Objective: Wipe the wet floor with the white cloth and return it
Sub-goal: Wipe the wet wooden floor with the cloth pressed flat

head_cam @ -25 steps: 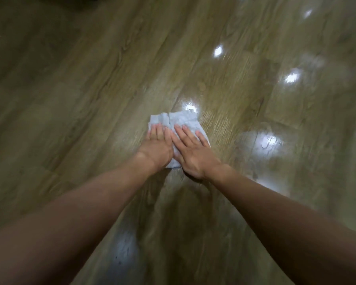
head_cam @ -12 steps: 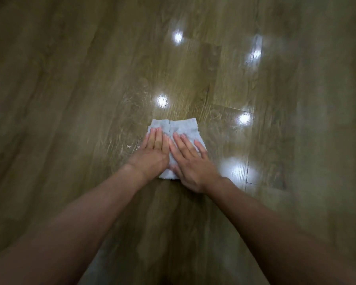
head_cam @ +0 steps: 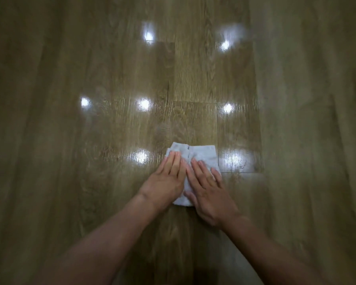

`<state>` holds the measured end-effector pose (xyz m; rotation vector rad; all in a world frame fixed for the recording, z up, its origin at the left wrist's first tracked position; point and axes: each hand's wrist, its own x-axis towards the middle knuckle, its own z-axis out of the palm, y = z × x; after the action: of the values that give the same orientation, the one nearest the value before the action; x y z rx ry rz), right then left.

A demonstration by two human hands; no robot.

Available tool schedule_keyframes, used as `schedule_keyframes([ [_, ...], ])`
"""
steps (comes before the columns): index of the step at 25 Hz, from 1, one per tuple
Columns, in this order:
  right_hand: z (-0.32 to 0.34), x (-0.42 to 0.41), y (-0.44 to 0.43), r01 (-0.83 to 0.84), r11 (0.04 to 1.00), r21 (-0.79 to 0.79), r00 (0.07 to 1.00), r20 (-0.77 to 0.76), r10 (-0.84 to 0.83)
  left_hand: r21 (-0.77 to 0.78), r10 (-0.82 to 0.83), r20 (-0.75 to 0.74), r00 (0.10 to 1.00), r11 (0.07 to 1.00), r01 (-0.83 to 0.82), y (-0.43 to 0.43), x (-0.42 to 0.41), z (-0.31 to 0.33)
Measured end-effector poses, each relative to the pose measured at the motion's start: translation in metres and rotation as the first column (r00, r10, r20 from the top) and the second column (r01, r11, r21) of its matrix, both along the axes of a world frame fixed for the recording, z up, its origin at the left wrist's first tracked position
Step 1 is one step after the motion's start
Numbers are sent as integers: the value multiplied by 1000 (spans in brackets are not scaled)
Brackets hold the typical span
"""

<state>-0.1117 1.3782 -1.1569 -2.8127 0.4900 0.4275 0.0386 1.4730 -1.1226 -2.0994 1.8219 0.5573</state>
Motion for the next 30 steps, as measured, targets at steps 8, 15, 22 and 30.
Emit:
schedule_keyframes([
  [8,1,60,-61,39,995,95,999,4,-40,106,161,32,986,981,-163,-62,49,7],
  [15,-2,-22,-13,232,971,52,973,-14,-231,110,-75,-27,997,991,77,-55,-11,9],
  [22,-14,-20,-14,183,983,-29,980,88,-180,232,-138,48,989,965,123,-63,-13,19],
  [30,-13,-20,-13,175,984,-44,981,92,-170,245,-207,12,978,949,198,-68,-10,15],
])
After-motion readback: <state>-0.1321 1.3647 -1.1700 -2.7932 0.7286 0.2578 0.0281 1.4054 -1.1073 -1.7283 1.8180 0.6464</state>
